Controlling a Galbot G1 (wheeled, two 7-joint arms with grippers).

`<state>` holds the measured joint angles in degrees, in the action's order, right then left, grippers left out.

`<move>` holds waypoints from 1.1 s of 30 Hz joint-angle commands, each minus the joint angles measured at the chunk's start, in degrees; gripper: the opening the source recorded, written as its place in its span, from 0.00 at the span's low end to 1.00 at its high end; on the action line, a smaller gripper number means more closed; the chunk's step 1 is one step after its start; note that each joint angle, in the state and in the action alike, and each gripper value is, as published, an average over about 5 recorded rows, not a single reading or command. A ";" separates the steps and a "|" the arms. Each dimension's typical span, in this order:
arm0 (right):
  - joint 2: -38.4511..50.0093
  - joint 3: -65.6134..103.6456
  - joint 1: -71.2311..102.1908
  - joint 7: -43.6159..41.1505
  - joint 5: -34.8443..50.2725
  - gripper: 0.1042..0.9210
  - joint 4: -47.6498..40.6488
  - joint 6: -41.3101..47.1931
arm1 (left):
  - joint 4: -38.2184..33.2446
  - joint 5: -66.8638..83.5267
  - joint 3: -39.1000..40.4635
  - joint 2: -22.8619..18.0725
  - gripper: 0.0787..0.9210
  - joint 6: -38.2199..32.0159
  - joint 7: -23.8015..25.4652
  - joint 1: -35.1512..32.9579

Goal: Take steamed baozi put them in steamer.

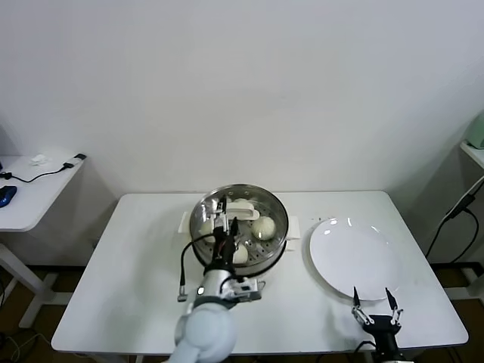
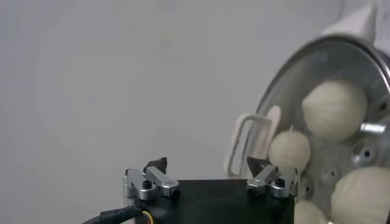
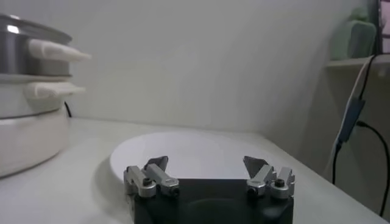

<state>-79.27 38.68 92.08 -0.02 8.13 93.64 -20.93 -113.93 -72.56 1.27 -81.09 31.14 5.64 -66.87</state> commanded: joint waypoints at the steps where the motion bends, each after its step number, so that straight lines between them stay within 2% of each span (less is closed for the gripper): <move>1: 0.28 0.05 0.31 -1.69 2.61 0.88 0.67 -6.37 | -9.02 50.70 -14.69 4.63 0.88 -31.18 -16.42 -10.95; 7: 0.24 -0.43 0.28 -1.82 3.44 0.88 0.77 -6.73 | -13.29 80.39 -31.71 4.03 0.88 -36.32 -15.42 -17.55; 10: 0.17 -0.48 0.04 -1.56 3.43 0.88 0.92 -6.93 | -10.98 91.13 -39.23 5.76 0.88 -36.89 -14.36 -19.22; 13: 0.30 -0.36 -0.26 -1.03 3.25 0.88 0.97 -6.79 | -5.98 94.27 -43.06 8.49 0.88 -39.27 -13.46 -20.73; 17: 0.76 -0.42 -0.49 -0.88 3.47 0.88 0.91 -6.08 | 1.71 92.96 -42.94 11.19 0.88 -42.99 -12.32 -22.01; 23: 1.14 -1.03 -0.41 -1.24 4.42 0.88 0.98 -5.28 | 12.96 88.56 -39.04 11.62 0.88 -46.63 -11.91 -21.82; 27: 0.98 -1.07 -0.26 -1.23 4.45 0.88 1.04 -4.44 | 14.76 87.09 -37.55 10.79 0.88 -47.85 -11.86 -21.93; 33: 0.89 -1.14 -0.03 -1.21 4.40 0.88 0.95 -4.35 | 13.77 86.10 -36.87 9.91 0.88 -48.35 -11.76 -22.59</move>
<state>-78.50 37.69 92.00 -1.14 12.05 94.57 -25.66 -106.41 9.22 -33.94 -71.98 -12.18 -6.01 -87.45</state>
